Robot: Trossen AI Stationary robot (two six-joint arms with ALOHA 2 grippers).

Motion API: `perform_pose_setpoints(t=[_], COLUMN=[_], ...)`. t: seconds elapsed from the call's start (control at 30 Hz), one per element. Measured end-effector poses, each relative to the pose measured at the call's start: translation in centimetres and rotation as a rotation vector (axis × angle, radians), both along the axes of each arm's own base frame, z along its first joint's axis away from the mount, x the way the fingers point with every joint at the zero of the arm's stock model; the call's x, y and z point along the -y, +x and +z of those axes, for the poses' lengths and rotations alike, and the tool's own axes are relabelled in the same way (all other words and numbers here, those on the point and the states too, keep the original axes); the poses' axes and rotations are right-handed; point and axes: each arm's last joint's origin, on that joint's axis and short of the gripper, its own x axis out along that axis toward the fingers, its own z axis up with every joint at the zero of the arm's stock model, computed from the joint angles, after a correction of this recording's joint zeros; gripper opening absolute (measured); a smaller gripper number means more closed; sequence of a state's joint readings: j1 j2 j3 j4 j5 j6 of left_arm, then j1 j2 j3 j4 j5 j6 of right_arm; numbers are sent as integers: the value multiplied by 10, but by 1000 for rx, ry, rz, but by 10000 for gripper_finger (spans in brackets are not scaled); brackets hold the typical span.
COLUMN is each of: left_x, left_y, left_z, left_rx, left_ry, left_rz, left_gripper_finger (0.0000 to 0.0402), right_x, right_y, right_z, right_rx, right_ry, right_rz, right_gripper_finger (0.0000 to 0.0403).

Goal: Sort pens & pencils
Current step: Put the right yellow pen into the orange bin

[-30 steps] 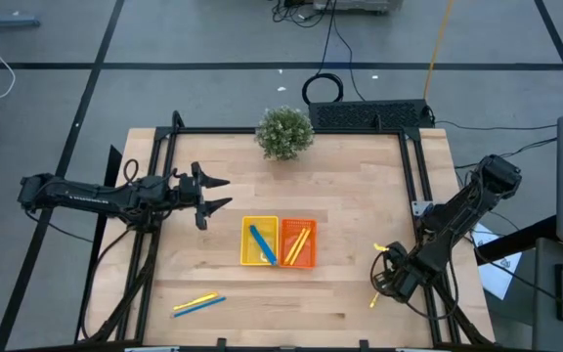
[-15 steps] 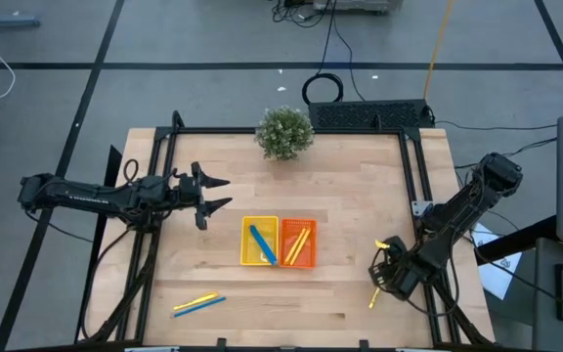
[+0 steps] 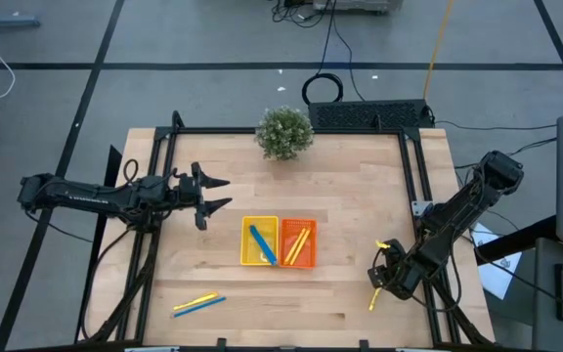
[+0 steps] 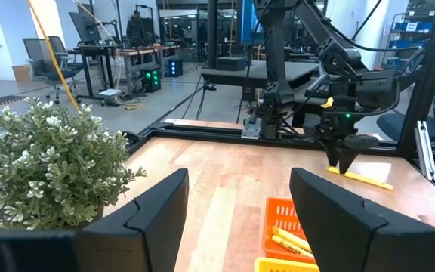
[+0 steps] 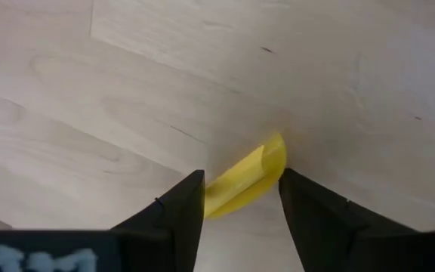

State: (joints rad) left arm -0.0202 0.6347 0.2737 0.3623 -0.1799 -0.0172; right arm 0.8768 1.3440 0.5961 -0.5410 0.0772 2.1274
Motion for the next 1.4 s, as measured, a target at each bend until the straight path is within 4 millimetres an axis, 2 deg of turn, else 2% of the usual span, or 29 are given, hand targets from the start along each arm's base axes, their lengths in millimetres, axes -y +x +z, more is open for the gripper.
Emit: perform_pose_setpoints(t=[0.13,0.37,0.4,0.6,0.73,1.4], left_x=[0,0,0,0,0,0], left_y=[0,0,0,0,0,0], left_z=[0,0,0,0,0,0], left_rx=[0,0,0,0,1,3], left_ry=[0,0,0,0,-6,-18], left_rz=[0,0,0,1,1,5], left_gripper_finger=[239,239,239,239,239,239], right_x=[1,4,4,6,8,13], right_y=[-1,-2,-2,1,5,11], right_z=[-1,-1,-2,-2,-1,4], right_rx=[-16,-17,-6,39,51,113], right_ry=[-11,-42,-48,-84,-98,-105], right_rz=[-24,-33,-32,-28,5,80], right_gripper_finger=[140,33,29,28,1,1])
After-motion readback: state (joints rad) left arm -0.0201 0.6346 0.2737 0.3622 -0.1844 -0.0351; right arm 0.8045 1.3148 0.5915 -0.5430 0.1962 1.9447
